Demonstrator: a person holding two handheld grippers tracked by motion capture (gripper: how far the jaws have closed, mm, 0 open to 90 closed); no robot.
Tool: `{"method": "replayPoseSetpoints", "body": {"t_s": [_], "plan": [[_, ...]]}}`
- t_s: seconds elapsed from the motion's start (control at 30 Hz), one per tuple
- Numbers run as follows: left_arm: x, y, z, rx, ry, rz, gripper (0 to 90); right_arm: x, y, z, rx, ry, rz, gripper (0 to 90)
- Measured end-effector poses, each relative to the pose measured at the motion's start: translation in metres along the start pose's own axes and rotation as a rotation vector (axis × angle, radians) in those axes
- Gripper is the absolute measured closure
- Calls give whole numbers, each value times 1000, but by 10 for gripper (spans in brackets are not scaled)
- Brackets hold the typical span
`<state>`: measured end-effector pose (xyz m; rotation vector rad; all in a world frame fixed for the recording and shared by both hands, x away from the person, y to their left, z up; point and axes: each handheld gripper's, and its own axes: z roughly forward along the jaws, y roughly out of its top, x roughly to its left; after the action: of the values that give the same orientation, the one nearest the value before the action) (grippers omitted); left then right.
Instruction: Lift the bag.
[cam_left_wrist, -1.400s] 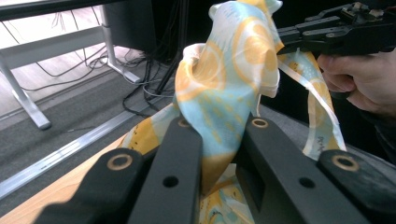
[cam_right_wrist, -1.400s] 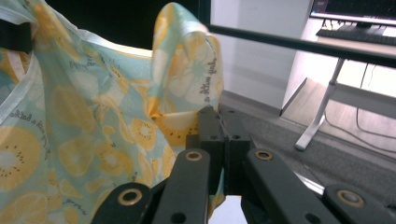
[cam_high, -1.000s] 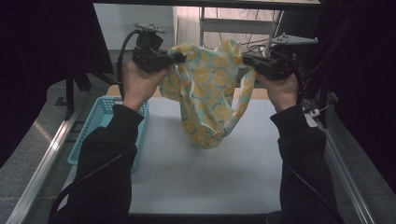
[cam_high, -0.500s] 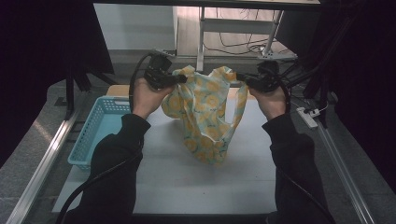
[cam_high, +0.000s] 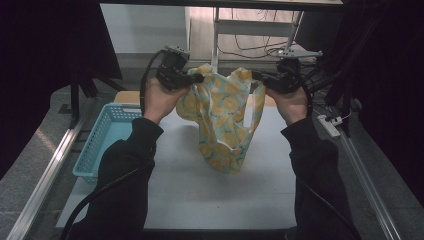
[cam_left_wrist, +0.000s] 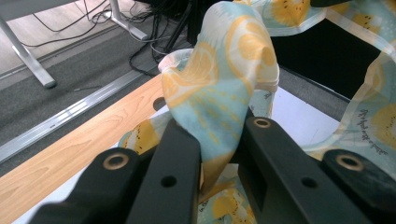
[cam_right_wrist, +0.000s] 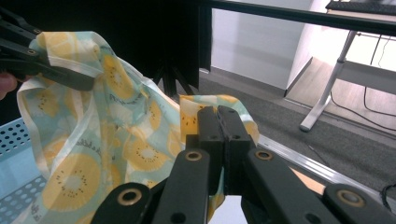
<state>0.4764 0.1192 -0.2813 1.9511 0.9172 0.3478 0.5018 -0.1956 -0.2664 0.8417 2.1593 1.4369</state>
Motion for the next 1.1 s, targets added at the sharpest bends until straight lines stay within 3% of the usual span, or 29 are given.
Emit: {"method": "replayPoseSetpoints", "body": {"t_s": [0.1, 0.33, 0.5, 0.77, 0.97, 1.1], "plan": [[0, -1, 1, -1, 12, 2, 766, 1, 0, 0, 0, 3, -6, 891], [2, -4, 2, 6, -4, 2, 705, 1, -3, 5, 12, 26, -3, 843], [3, -9, 3, 17, -17, 6, 709, 4, -9, 9, 34, 43, -10, 819], [4, -11, -3, 6, -1, 34, 403, 5, -9, 8, 37, 24, -13, 638], [2, -14, -10, 13, 32, 22, 170, 8, -12, 7, 52, 26, -14, 521], [4, -18, -18, 34, 2, 12, 63, 8, -19, 6, 62, 31, 0, 463]]}}
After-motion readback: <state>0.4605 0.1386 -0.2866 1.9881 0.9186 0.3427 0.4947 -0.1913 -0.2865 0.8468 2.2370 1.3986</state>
